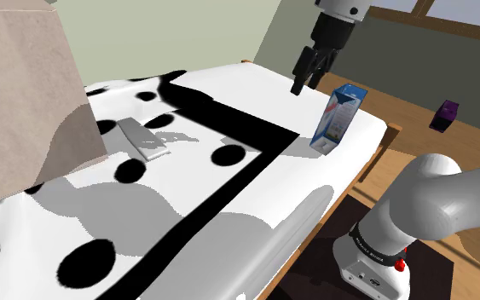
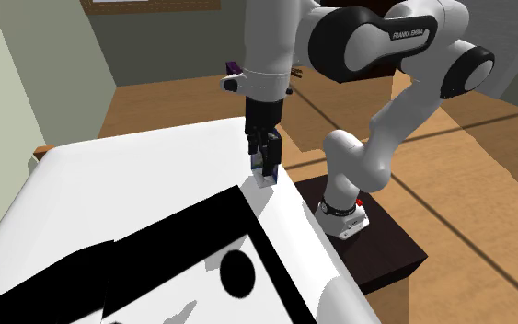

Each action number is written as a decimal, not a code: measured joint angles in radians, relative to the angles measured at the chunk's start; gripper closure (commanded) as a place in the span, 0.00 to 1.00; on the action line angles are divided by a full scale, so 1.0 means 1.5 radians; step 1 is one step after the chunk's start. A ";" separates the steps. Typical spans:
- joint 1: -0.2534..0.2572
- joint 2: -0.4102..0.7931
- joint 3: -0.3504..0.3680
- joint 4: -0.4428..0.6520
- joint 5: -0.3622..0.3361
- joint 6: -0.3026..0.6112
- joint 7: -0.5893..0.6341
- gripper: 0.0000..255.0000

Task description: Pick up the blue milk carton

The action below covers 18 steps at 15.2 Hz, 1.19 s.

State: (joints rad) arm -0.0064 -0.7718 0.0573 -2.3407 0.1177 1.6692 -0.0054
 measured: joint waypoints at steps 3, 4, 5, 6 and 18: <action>0.023 -0.019 -0.027 -0.008 -0.020 -0.020 -0.076 0.00; 0.040 -0.032 -0.042 -0.015 -0.035 -0.032 -0.134 0.00; 0.059 -0.051 -0.062 -0.027 -0.052 -0.045 -0.197 0.00; 0.077 -0.066 -0.085 -0.029 -0.074 -0.063 -0.266 0.00; 0.229 -0.138 -0.276 -0.048 -0.283 -0.129 -0.826 0.00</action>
State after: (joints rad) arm 0.3371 -0.9794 -0.3569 -2.4127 -0.3063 1.4754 -1.2447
